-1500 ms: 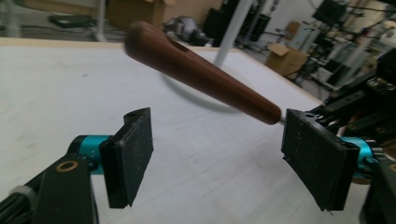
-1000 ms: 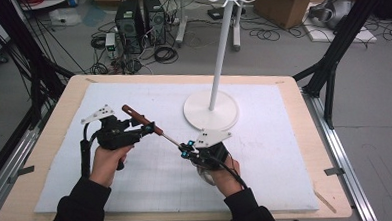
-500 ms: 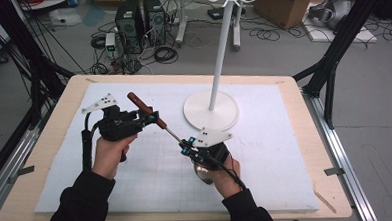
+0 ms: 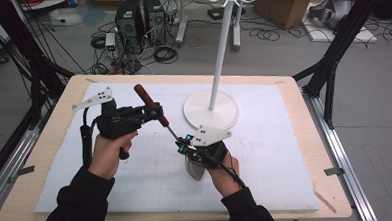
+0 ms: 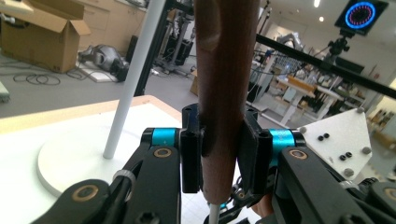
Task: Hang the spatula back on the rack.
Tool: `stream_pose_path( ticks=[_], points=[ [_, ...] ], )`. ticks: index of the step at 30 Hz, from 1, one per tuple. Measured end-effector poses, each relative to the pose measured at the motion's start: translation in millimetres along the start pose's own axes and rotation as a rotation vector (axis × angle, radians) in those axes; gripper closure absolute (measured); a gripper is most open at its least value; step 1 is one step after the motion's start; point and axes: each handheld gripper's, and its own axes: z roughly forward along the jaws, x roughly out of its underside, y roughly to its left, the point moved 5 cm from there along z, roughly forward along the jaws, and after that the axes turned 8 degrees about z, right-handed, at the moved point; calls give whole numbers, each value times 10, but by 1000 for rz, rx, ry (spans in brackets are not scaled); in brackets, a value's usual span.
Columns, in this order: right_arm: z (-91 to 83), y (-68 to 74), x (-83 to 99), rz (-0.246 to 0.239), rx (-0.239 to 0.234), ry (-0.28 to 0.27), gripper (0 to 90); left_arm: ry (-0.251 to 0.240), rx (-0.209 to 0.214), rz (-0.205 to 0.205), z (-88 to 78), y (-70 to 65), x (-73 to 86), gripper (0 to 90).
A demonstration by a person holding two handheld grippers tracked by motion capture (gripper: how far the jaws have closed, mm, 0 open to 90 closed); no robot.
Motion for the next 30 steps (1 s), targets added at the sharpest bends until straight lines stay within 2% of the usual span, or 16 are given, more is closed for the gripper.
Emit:
stream_pose_path(
  ticks=[6,10,12,13,16,17,18,24,28,30],
  points=[
    [-17,8,-26,14,-43,-25,823,-12,41,13,-22,-18,-51,732],
    [-34,9,-48,10,-103,-37,800,-16,70,38,-25,-44,-71,732],
    [-41,-1,-61,15,-161,-53,693,-3,85,59,-20,-65,-74,733],
    [-46,-4,-65,10,-175,-60,661,6,100,74,-19,-82,-78,733],
    [-59,-12,-74,-8,-271,-88,569,15,149,103,-17,-132,-94,733],
    [-63,-12,-76,5,-330,-95,555,19,169,116,-19,-149,-101,733],
    [-66,-14,-75,1,-360,-98,549,20,188,124,-22,-165,-108,733],
    [-67,-62,-63,1,-504,-104,557,39,309,158,-36,-247,-120,732],
    [-57,-28,-53,-3,-589,-99,641,58,361,186,-32,-289,-91,732],
    [-45,5,-46,-15,-612,-86,683,57,385,194,-31,-308,-84,732]
  ],
)
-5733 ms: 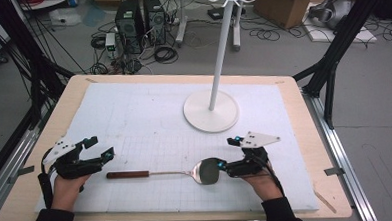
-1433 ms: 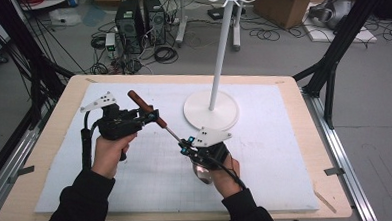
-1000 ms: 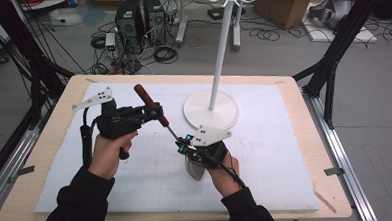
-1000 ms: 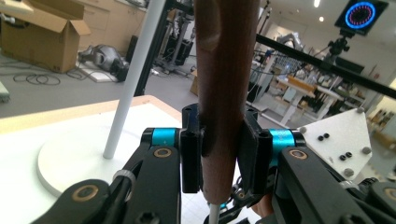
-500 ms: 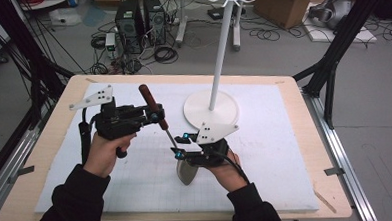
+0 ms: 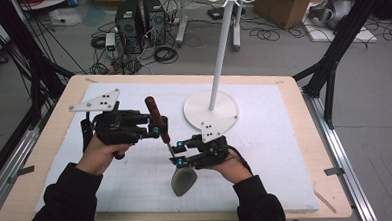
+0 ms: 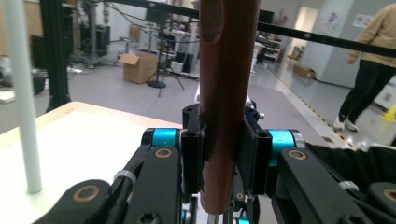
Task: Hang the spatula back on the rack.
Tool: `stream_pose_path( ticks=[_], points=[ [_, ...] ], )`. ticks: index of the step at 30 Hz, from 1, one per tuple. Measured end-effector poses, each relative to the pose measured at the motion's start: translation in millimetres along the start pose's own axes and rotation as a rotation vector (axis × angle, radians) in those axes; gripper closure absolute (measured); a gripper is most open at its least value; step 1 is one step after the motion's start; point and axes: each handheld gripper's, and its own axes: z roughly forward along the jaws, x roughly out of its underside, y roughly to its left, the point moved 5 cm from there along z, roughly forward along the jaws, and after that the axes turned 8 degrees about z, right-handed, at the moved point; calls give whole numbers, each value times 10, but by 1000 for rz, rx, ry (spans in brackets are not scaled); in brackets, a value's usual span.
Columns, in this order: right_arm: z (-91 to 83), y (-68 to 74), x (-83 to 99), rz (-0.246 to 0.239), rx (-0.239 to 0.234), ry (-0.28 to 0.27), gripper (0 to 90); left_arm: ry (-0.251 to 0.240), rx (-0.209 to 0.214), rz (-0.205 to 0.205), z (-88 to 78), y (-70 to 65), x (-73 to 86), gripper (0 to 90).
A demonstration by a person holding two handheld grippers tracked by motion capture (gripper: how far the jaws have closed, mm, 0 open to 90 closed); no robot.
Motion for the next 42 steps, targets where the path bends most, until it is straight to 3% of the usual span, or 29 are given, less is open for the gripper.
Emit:
stream_pose_path(
  ticks=[3,5,8,10,13,15,17,23,26,30,33,42],
  points=[
    [47,29,19,-1,-33,25,816,1,26,9,5,-23,2,732],
    [59,35,25,12,-44,30,827,-3,30,19,4,-34,8,731],
    [63,32,25,26,-13,26,836,-16,6,21,-3,-27,24,728],
    [56,22,28,33,42,25,840,-11,-33,27,-4,-8,41,722],
    [35,-1,28,38,133,7,842,3,-122,1,-2,56,83,534],
    [9,-13,21,46,172,-11,843,-4,-163,6,-23,85,109,502],
    [-37,-36,12,55,223,-29,843,-2,-220,6,-55,120,138,412],
    [-205,-118,14,107,347,-69,843,-11,-310,13,-204,164,264,351],
    [-297,-152,20,125,401,-88,843,25,-367,27,-269,181,386,301],
    [-434,-213,29,146,469,-106,843,75,-440,-12,-361,219,582,188],
    [-525,-259,9,153,512,-114,843,102,-463,-39,-425,228,730,180],
    [-768,-388,-209,150,616,-139,843,85,-481,-83,-589,167,1021,184]
  ],
)
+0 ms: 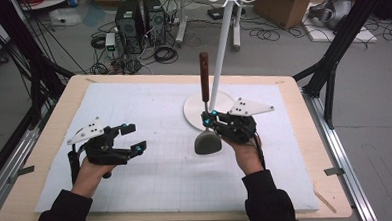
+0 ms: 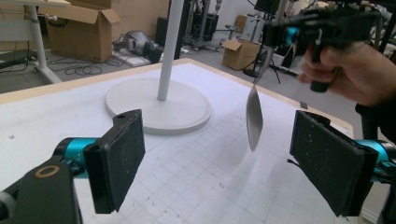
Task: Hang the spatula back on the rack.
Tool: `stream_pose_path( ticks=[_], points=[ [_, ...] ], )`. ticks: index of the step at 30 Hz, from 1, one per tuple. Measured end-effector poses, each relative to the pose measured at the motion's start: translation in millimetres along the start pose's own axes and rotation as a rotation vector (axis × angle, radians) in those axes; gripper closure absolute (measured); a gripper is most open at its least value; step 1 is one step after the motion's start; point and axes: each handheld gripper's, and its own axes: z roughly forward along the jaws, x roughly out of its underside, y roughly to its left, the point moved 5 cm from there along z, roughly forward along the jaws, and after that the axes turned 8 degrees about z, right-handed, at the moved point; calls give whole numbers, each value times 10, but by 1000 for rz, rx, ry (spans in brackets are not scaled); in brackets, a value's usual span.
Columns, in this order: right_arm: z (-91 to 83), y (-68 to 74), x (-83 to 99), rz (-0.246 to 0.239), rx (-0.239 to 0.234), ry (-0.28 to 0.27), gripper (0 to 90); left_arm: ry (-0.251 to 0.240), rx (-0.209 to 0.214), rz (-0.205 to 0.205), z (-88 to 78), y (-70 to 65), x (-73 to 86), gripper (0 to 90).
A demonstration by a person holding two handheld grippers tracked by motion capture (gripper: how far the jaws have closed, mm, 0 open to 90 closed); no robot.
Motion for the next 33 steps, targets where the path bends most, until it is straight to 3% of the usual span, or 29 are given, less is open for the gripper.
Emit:
stream_pose_path(
  ticks=[8,21,33],
  points=[
    [-31,-131,-208,-5,73,-24,843,7,-11,-5,-91,32,112,188],
    [48,-347,-604,21,227,-56,843,10,5,-23,-89,15,182,191],
    [62,-519,-806,67,274,-65,843,11,16,-17,-95,14,188,192]
  ],
)
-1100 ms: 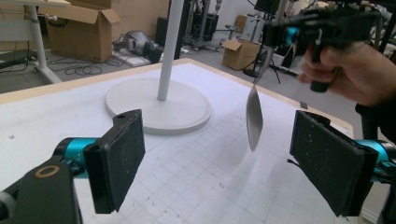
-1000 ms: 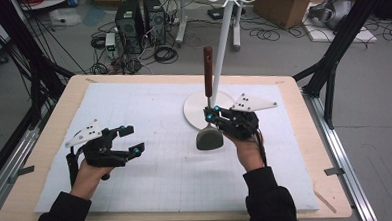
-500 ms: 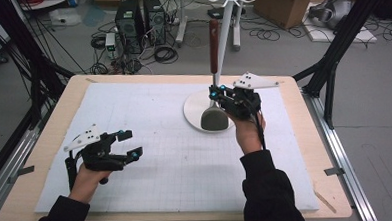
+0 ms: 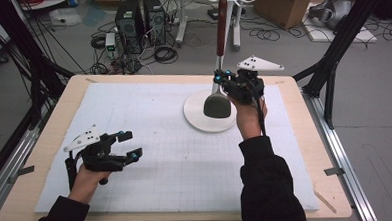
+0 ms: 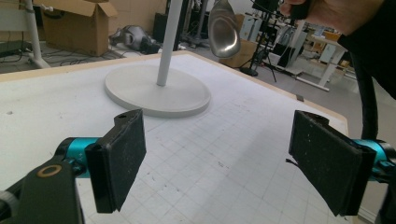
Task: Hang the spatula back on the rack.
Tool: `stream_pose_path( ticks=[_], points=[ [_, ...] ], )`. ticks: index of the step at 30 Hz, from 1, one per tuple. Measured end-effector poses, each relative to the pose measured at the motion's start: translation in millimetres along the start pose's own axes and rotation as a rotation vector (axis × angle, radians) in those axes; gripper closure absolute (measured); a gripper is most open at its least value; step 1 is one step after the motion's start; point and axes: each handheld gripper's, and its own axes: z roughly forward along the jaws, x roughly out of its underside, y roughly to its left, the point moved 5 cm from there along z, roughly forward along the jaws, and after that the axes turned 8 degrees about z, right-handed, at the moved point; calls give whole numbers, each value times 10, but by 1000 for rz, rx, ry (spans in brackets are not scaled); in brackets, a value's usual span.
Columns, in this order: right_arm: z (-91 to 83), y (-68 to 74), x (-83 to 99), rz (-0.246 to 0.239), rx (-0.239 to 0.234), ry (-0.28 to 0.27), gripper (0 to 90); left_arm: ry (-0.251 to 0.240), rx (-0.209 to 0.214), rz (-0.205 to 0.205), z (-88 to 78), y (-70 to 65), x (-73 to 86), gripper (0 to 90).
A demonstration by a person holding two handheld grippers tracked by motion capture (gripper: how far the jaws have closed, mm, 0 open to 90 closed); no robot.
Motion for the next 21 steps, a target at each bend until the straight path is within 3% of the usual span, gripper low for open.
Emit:
stream_pose_path(
  ticks=[21],
  points=[
    [73,-147,-50,47,108,44,842,-3,8,2,-17,12,10,192]
  ],
)
